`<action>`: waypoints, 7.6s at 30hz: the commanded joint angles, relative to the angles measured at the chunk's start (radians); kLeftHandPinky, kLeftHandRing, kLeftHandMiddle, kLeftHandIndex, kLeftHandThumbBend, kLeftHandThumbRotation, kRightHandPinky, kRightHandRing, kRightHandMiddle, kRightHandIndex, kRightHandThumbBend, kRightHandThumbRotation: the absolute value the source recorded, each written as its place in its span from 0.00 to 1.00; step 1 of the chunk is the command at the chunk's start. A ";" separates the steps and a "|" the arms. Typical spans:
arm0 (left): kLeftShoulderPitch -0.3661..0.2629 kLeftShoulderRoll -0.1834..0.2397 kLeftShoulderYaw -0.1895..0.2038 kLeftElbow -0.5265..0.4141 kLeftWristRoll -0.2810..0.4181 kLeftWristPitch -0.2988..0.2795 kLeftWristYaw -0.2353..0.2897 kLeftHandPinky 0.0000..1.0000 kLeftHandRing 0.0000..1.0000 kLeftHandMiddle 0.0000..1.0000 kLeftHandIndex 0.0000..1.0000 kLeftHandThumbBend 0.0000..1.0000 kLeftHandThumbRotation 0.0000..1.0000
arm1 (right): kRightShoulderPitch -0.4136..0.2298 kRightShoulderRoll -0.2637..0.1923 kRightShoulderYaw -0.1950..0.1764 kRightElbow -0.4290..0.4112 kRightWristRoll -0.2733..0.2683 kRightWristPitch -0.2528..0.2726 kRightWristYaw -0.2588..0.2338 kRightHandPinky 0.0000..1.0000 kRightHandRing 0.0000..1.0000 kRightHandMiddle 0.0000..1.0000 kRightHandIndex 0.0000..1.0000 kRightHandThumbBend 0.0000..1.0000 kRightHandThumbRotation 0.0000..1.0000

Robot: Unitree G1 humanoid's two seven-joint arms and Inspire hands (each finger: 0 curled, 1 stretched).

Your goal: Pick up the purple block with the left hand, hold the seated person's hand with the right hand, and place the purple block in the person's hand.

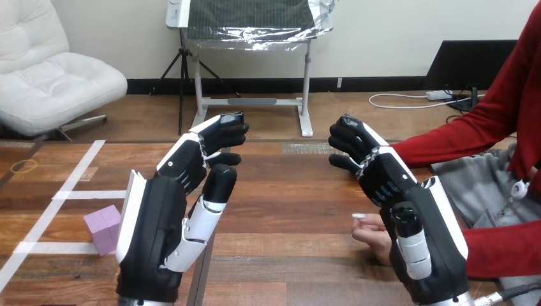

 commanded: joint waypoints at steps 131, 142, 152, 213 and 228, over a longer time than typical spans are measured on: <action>-1.051 0.464 -0.057 1.339 0.457 0.438 0.045 0.78 0.87 0.88 0.86 0.68 0.47 | -0.035 -0.012 -0.001 -0.062 0.064 0.026 0.035 0.81 0.86 0.87 0.90 0.78 1.00; -1.052 0.471 -0.085 1.367 0.472 0.475 0.048 0.76 0.86 0.88 0.86 0.69 0.47 | -0.034 -0.013 -0.002 -0.065 0.066 0.026 0.036 0.82 0.87 0.87 0.91 0.78 1.00; -1.046 0.478 -0.101 1.363 0.471 0.504 0.025 0.76 0.86 0.88 0.85 0.68 0.45 | -0.037 -0.012 -0.002 -0.062 0.069 0.023 0.039 0.82 0.87 0.88 0.91 0.77 1.00; -1.078 0.494 -0.144 1.265 0.488 0.711 -0.191 0.70 0.84 0.88 0.84 0.83 0.21 | -0.042 -0.009 0.000 -0.075 0.062 0.041 0.034 0.82 0.87 0.87 0.90 0.79 1.00; -1.095 0.487 -0.186 1.259 0.527 0.766 -0.169 0.46 0.61 0.70 0.73 0.84 0.01 | -0.044 -0.011 0.001 -0.077 0.067 0.045 0.038 0.83 0.87 0.87 0.91 0.79 1.00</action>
